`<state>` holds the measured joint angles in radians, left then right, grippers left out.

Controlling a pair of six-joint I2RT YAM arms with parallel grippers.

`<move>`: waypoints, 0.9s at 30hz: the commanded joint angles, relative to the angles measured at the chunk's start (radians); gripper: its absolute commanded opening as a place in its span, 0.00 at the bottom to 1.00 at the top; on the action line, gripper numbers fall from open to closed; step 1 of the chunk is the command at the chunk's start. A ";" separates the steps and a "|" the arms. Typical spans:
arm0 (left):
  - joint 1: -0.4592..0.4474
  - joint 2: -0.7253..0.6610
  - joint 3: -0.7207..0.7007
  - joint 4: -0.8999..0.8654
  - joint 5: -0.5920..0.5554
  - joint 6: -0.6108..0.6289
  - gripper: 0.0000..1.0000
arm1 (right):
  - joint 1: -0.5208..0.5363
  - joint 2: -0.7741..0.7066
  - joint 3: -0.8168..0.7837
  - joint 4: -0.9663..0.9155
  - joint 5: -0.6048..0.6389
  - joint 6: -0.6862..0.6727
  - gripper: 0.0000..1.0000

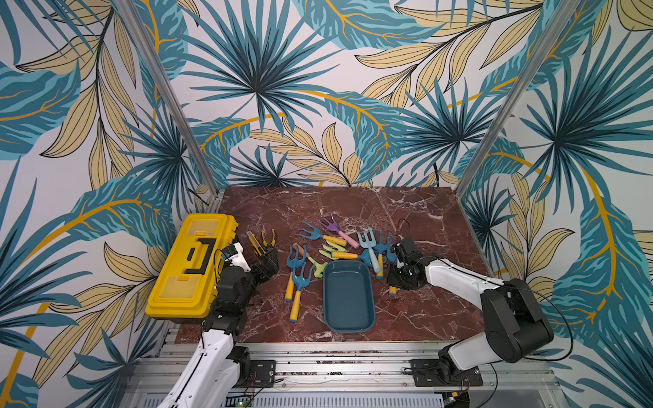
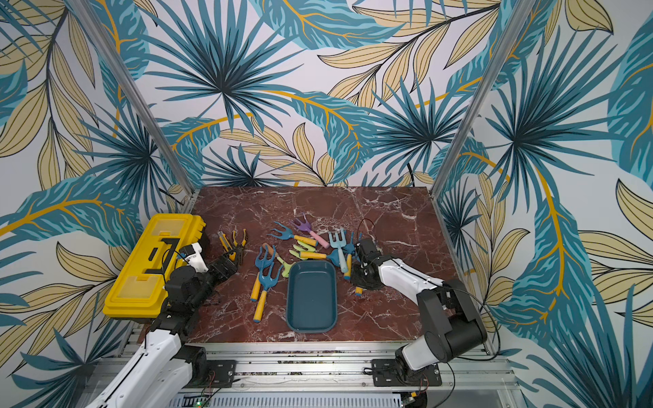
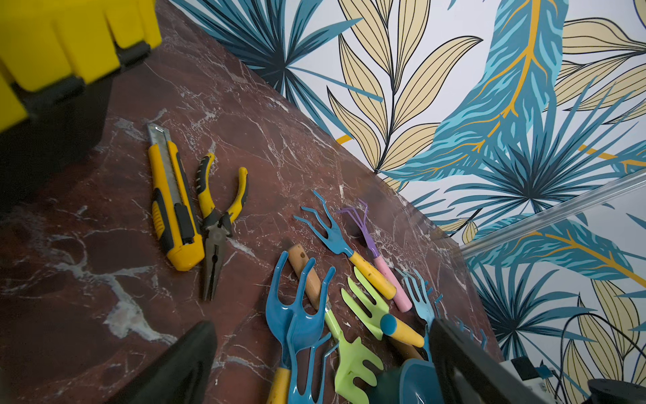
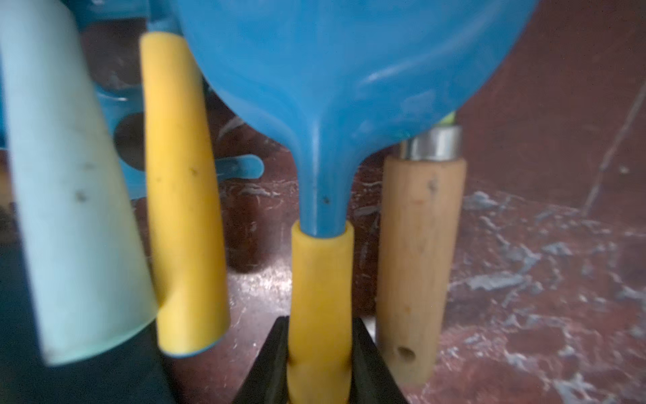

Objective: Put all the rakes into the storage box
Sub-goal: Pick up the rake at the center of the board, then place the rake in the storage box.

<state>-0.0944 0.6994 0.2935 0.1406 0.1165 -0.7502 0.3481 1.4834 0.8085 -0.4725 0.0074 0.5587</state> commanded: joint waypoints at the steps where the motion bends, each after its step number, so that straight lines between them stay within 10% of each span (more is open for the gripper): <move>1: 0.004 -0.023 -0.033 0.008 0.004 0.003 1.00 | 0.008 -0.098 0.012 -0.071 0.025 0.010 0.19; 14: 0.005 -0.038 -0.028 -0.030 -0.039 0.015 1.00 | 0.165 -0.375 0.064 -0.327 -0.153 0.075 0.17; 27: 0.004 -0.047 -0.027 -0.042 -0.029 0.008 1.00 | 0.493 -0.244 0.178 -0.353 -0.118 0.266 0.16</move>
<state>-0.0944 0.6697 0.2928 0.1127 0.0898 -0.7490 0.7887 1.1835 0.9497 -0.8127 -0.1383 0.7719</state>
